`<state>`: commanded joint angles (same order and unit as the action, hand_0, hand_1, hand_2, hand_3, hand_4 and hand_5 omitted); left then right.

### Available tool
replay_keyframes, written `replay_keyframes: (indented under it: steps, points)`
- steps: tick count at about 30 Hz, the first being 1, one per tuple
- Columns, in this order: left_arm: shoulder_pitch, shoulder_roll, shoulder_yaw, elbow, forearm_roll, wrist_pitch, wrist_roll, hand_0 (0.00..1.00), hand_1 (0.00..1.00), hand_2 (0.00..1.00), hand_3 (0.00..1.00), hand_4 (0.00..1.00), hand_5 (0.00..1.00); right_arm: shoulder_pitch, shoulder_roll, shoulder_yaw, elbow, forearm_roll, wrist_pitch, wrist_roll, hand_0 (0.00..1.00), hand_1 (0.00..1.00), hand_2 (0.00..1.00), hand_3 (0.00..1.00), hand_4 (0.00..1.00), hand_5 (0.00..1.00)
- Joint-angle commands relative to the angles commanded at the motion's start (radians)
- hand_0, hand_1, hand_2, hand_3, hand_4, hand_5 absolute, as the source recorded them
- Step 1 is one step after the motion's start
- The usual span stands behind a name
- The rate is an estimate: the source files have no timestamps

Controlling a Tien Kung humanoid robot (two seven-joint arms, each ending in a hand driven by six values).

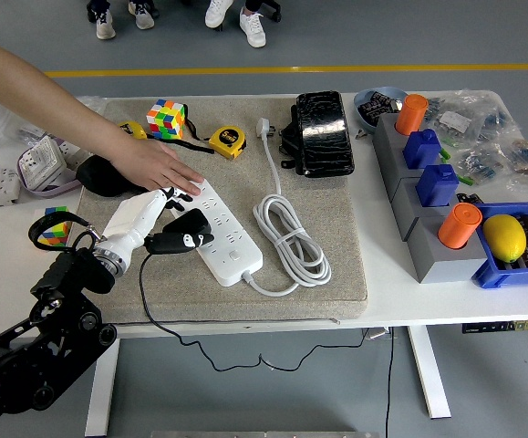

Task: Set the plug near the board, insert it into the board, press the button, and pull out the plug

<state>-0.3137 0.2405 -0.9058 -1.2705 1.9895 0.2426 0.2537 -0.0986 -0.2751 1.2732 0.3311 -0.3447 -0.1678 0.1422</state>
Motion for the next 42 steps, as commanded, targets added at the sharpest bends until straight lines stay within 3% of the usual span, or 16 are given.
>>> replay_keyframes:
  steps: [1,2,7,8,21,27,42]
  points:
    - [-0.001,-0.001,0.001,0.003,0.007,0.0,0.002,0.515,0.59,0.562,0.652,0.998,0.296,0.0,0.0,-0.001,0.0,0.0,0.0,0.0,0.55,0.581,0.537,0.508,0.841,0.354]
    - [-0.002,-0.002,0.001,0.006,0.012,-0.001,0.002,0.374,0.474,0.507,0.563,0.907,0.137,-0.001,-0.001,-0.001,0.0,0.001,0.0,0.0,0.551,0.581,0.537,0.508,0.841,0.354]
    - [-0.006,-0.007,0.003,0.016,0.025,0.007,-0.009,0.374,0.474,0.507,0.563,0.907,0.137,-0.003,-0.001,-0.002,0.0,0.001,-0.001,0.001,0.551,0.581,0.537,0.508,0.841,0.354]
    - [-0.006,-0.009,0.002,0.018,0.028,0.01,-0.012,0.313,0.45,0.485,0.56,0.796,0.002,-0.003,-0.001,-0.001,0.0,0.0,-0.001,0.002,0.55,0.581,0.537,0.508,0.841,0.354]
    - [-0.003,-0.011,-0.003,0.018,-0.058,0.075,-0.095,0.273,0.409,0.428,0.543,0.743,0.002,-0.004,0.004,0.004,-0.001,-0.001,-0.001,0.003,0.55,0.581,0.537,0.507,0.841,0.354]
    - [0.021,-0.006,-0.053,0.008,-0.13,0.123,-0.176,0.271,0.406,0.423,0.541,0.735,0.002,-0.004,0.007,0.007,-0.001,-0.002,-0.001,0.003,0.55,0.581,0.536,0.508,0.841,0.354]
    - [0.041,0.01,-0.122,0.115,-0.057,0.123,-0.18,0.28,0.417,0.426,0.542,0.726,0.002,-0.003,0.009,0.011,0.0,-0.003,-0.001,0.003,0.55,0.582,0.536,0.507,0.841,0.353]
